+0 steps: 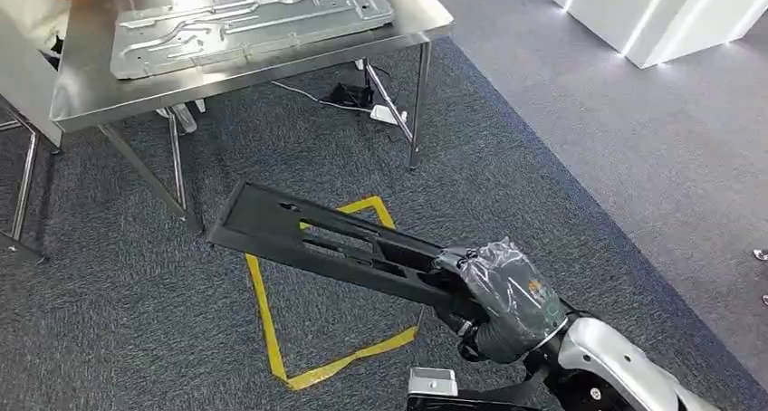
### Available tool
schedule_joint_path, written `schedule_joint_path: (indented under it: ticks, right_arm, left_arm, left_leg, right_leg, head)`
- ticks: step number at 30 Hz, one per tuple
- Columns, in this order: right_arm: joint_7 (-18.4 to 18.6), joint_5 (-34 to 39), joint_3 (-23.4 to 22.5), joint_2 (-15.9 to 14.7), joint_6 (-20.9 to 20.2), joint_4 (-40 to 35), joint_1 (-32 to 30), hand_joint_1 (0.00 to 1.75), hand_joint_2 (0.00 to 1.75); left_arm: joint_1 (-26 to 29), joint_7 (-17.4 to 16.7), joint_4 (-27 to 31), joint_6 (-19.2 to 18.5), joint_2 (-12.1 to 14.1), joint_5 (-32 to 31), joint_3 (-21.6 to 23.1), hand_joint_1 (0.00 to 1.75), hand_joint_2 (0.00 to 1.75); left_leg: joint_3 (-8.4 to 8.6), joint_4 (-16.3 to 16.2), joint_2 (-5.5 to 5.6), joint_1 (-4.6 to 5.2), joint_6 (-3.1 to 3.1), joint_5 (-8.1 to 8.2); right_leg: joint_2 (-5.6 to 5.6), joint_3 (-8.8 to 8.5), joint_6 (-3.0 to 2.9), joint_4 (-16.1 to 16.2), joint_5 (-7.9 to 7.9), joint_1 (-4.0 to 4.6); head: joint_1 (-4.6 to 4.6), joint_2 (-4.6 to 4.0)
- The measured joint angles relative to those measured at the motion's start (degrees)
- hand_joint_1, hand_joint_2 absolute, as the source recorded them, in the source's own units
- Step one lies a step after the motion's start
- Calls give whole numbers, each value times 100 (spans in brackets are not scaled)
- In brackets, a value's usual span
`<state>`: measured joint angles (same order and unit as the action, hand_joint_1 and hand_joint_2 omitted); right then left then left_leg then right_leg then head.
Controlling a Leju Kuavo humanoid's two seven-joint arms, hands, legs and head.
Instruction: Take the parts from the cabinet and place them on the table.
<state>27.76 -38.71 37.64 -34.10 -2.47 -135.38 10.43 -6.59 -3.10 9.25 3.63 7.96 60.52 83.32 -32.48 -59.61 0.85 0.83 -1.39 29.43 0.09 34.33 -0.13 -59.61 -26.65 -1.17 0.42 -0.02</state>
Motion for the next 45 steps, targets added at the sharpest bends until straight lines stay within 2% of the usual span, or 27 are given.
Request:
schedule_joint_path:
  ticks: [2,4,6,7,9,10,11,15,16,17,20,21,22,24,25,26,30,31,32,33,35,36,37,39,40,41,45]
  right_arm:
    - [2,-2,0,-4,0,-11,49,175,175]
    - [2,-2,0,-7,-9,-11,55,175,175]
    - [2,-2,4,-7,-13,-11,53,175,175]
    - [2,-2,4,-7,-13,-11,53,175,175]
    - [2,0,4,-7,-20,-11,55,175,175]
    - [2,0,4,-7,-22,-13,56,175,175]
    - [2,0,2,-7,-33,-17,60,175,175]
    - [2,13,4,-7,-77,-33,95,175,175]
    - [9,15,2,-13,-90,-39,94,175,175]
    - [9,17,2,-15,-96,-44,118,175,175]
    - [20,35,9,-15,-114,-41,116,175,175]
    - [20,37,11,-15,-114,-42,117,175,175]
    - [20,37,11,-15,-116,-42,119,175,175]
    - [20,37,11,-15,-114,-42,122,175,175]
    - [20,37,11,-15,-116,-42,125,175,175]
    - [20,37,13,-15,-116,-39,130,175,175]
    - [20,39,11,-22,-116,-57,150,175,175]
    - [20,39,11,-24,-116,-57,158,175,175]
    - [20,39,11,-24,-118,-57,153,175,175]
    - [20,39,11,-24,-118,-57,161,175,175]
    - [20,46,11,-24,-124,-57,159,175,175]
    - [20,48,11,-24,-125,-57,159,175,175]
    - [20,50,11,-24,-129,-57,160,175,175]
    - [20,50,11,-24,-138,-57,161,175,175]
    - [20,50,11,-24,-138,-57,162,175,175]
    - [20,50,11,-24,-146,-57,160,175,175]
    - [68,103,11,-31,-262,-57,194,175,175]
  left_arm:
    - [-10,0,0,0,-18,9,0,0,175]
    - [-13,2,0,0,-22,13,0,0,175]
    - [2,2,0,0,-28,15,0,0,175]
    - [15,2,0,-2,-28,15,0,0,175]
    - [31,2,0,0,-28,15,0,0,175]
    - [29,2,0,0,-26,15,0,0,175]
    - [12,2,0,0,-26,17,0,0,175]
    - [-19,2,0,2,-24,17,0,0,175]
    - [7,4,0,2,-31,20,0,0,175]
    - [10,2,0,0,-31,28,0,0,175]
    - [6,4,0,4,-35,33,0,0,175]
    - [5,4,0,2,-35,33,0,0,175]
    - [7,4,0,2,-35,33,0,0,175]
    - [7,4,0,2,-35,33,0,0,175]
    - [9,4,0,2,-35,33,0,0,175]
    - [-5,4,0,2,-33,33,0,0,175]
    - [27,4,0,4,-33,33,0,0,175]
    - [46,4,0,-2,-37,33,0,0,175]
    - [37,4,2,0,-48,35,0,0,175]
    - [15,4,0,2,-52,37,0,0,175]
    - [-2,7,0,2,-52,37,0,0,175]
    - [2,9,0,2,-55,37,0,0,175]
    - [11,9,0,2,-55,37,0,0,175]
    - [38,9,0,2,-55,46,0,0,175]
    - [50,9,0,2,-55,50,0,0,175]
    - [41,9,0,4,-50,50,0,0,175]
    - [31,11,0,4,-35,52,0,0,175]
  left_leg:
    - [-196,-466,-29,-25,68,218]
    - [-706,-1342,-44,-63,111,519]
    - [-980,-1645,-46,-76,109,433]
    - [-920,-1418,-47,-76,94,214]
    - [-535,-486,-71,-70,31,-372]
    - [-381,-111,-161,-37,0,-443]
    - [-334,-13,-187,25,-12,-351]
    - [-209,133,-74,48,-141,-367]
    - [-125,220,-41,18,-163,-396]
    - [-78,255,-34,9,-199,-385]
    - [-42,247,84,12,-243,-334]
    - [-24,232,150,11,-240,-308]
    - [6,216,206,3,-229,-276]
    - [92,154,341,-26,-183,-183]
    - [95,97,398,-35,-151,-122]
    - [46,40,447,-11,-107,-68]
    - [-17,66,660,-63,18,-37]
    - [13,-6,508,-68,40,-3]
    - [-84,-229,220,-46,74,95]
    - [-302,-602,76,-69,106,255]
    - [-860,-1501,-17,-102,146,547]
    - [-1017,-1682,-32,-106,152,532]
    - [-1033,-1594,-42,-105,145,376]
    - [-728,-816,-89,-97,97,-169]
    - [-483,-259,-281,-67,41,-480]
    - [-398,-73,-528,11,23,-396]
    - [-329,28,-274,93,-83,-340]
  right_leg:
    - [-21,-56,-49,15,-33,5]
    - [-41,-97,-70,15,-69,16]
    - [-55,-154,-67,15,-119,21]
    - [-60,-198,-63,15,-149,21]
    - [-86,-311,-45,17,-215,21]
    - [-103,-323,-27,35,-243,12]
    - [-117,-352,24,31,-275,48]
    - [-225,-443,159,149,-315,37]
    - [-144,-440,156,38,-349,-2]
    - [-85,-296,156,-244,-485,11]
    - [-26,488,177,-1487,-879,12]
    - [-22,644,191,-1608,-815,10]
    - [-22,641,204,-1460,-618,1]
    - [39,300,235,-554,5,-42]
    - [220,139,255,-96,166,-80]
    - [448,99,268,-46,17,-97]
    - [226,18,89,-10,0,-62]
    - [155,-41,53,29,2,-67]
    - [96,-94,14,57,-24,-57]
    - [23,-136,-23,68,-48,-42]
    - [-137,-201,-46,71,-116,-5]
    - [-200,-237,-45,71,-150,7]
    - [-264,-285,-42,71,-189,13]
    - [-378,-406,-32,73,-272,23]
    - [-439,-477,-17,82,-325,26]
    - [-486,-485,9,90,-365,32]
    - [-703,-609,152,166,-466,24]
  head:
    - [-39,0]
    - [-35,0]
    - [-35,0]
    - [-35,0]
    - [-33,0]
    - [-35,0]
    - [-31,0]
    - [-15,2]
    - [-13,0]
    - [-16,0]
    - [9,0]
    - [11,0]
    - [13,0]
    - [13,0]
    - [17,0]
    - [20,0]
    - [4,0]
    - [-2,2]
    - [-39,0]
    - [-38,0]
    - [-41,0]
    - [-37,0]
    - [-39,0]
    - [-37,0]
    - [-39,2]
    - [-30,0]
    - [-33,0]
